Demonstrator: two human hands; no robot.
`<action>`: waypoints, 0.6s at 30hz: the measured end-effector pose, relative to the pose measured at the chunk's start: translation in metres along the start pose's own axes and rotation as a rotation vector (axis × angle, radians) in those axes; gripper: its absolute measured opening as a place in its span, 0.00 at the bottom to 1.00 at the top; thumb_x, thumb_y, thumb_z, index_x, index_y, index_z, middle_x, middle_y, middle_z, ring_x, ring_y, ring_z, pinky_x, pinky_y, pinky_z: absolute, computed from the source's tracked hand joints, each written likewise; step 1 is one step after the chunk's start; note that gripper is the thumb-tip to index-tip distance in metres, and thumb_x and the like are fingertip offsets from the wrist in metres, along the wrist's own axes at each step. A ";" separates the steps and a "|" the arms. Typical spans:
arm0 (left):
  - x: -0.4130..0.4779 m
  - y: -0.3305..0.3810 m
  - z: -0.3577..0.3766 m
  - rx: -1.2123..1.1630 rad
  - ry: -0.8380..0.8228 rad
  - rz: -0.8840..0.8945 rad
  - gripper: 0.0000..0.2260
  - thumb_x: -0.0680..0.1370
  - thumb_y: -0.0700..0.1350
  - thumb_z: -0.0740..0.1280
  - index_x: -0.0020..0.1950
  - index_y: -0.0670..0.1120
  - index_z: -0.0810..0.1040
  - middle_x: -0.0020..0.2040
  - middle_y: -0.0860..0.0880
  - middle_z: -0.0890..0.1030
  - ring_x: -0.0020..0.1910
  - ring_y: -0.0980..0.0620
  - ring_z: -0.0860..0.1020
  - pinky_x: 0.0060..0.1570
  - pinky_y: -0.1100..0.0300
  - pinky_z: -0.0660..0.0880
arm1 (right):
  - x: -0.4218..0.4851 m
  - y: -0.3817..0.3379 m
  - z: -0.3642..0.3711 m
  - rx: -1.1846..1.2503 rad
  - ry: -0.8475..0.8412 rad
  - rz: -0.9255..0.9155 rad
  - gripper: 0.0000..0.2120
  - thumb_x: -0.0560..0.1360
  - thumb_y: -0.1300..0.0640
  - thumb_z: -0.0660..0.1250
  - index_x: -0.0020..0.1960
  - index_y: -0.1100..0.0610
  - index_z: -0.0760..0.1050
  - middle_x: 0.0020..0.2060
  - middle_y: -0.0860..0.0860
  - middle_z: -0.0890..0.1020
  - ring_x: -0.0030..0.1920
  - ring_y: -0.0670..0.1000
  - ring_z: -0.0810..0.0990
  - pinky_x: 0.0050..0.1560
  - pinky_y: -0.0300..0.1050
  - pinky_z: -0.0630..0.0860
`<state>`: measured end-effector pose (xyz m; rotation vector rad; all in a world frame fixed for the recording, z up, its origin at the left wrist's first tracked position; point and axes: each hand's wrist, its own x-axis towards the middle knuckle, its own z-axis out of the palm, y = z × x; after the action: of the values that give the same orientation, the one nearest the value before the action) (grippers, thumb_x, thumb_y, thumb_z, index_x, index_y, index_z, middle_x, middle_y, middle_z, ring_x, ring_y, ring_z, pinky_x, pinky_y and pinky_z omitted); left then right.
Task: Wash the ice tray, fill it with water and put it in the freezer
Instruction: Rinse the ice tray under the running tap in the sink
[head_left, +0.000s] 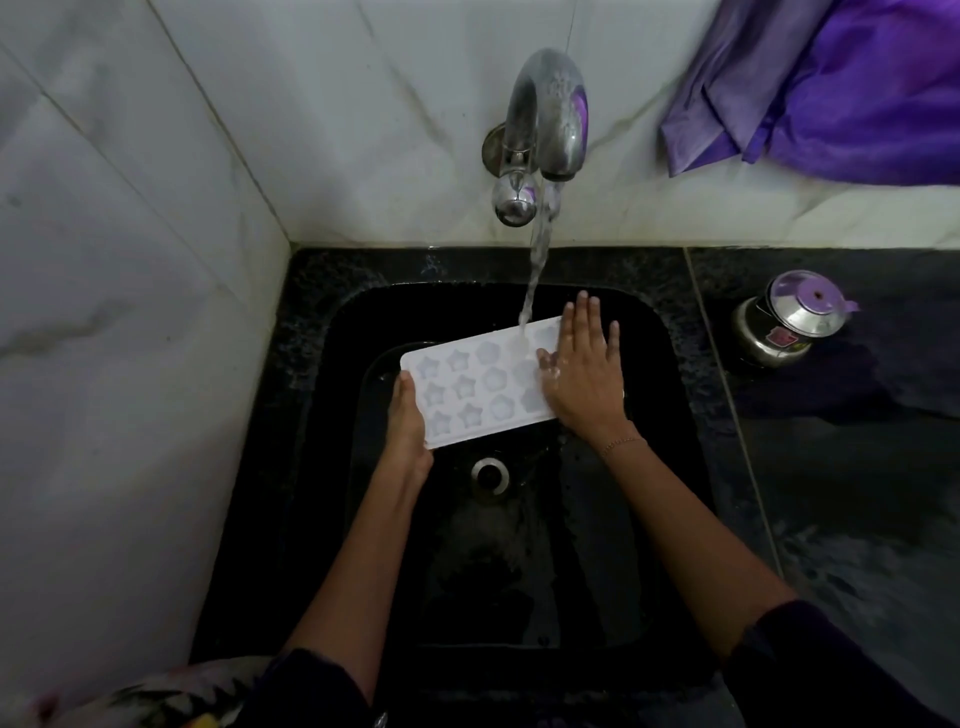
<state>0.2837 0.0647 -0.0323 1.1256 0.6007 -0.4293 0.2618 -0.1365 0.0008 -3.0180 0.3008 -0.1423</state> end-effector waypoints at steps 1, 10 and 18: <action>0.001 -0.001 0.000 0.007 -0.008 -0.006 0.27 0.76 0.64 0.58 0.70 0.50 0.70 0.62 0.44 0.79 0.58 0.42 0.79 0.57 0.38 0.75 | 0.000 -0.006 0.000 -0.001 -0.013 -0.037 0.36 0.76 0.41 0.41 0.75 0.65 0.49 0.75 0.62 0.50 0.76 0.58 0.47 0.74 0.58 0.42; -0.002 0.004 0.017 0.037 -0.101 0.021 0.23 0.82 0.57 0.52 0.70 0.44 0.69 0.68 0.49 0.72 0.62 0.52 0.76 0.61 0.58 0.74 | -0.008 -0.072 0.008 0.097 -0.061 -0.229 0.35 0.77 0.42 0.42 0.76 0.63 0.45 0.76 0.59 0.46 0.76 0.56 0.42 0.75 0.52 0.40; -0.001 0.003 0.017 -0.085 -0.175 0.037 0.19 0.83 0.54 0.52 0.59 0.45 0.78 0.52 0.46 0.84 0.48 0.53 0.83 0.45 0.62 0.79 | -0.032 -0.095 0.009 0.126 -0.090 -0.518 0.29 0.78 0.51 0.43 0.75 0.62 0.52 0.76 0.58 0.54 0.76 0.53 0.50 0.75 0.51 0.49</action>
<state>0.2885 0.0498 -0.0241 1.0047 0.4401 -0.4613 0.2494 -0.0367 -0.0003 -2.8904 -0.4825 -0.0608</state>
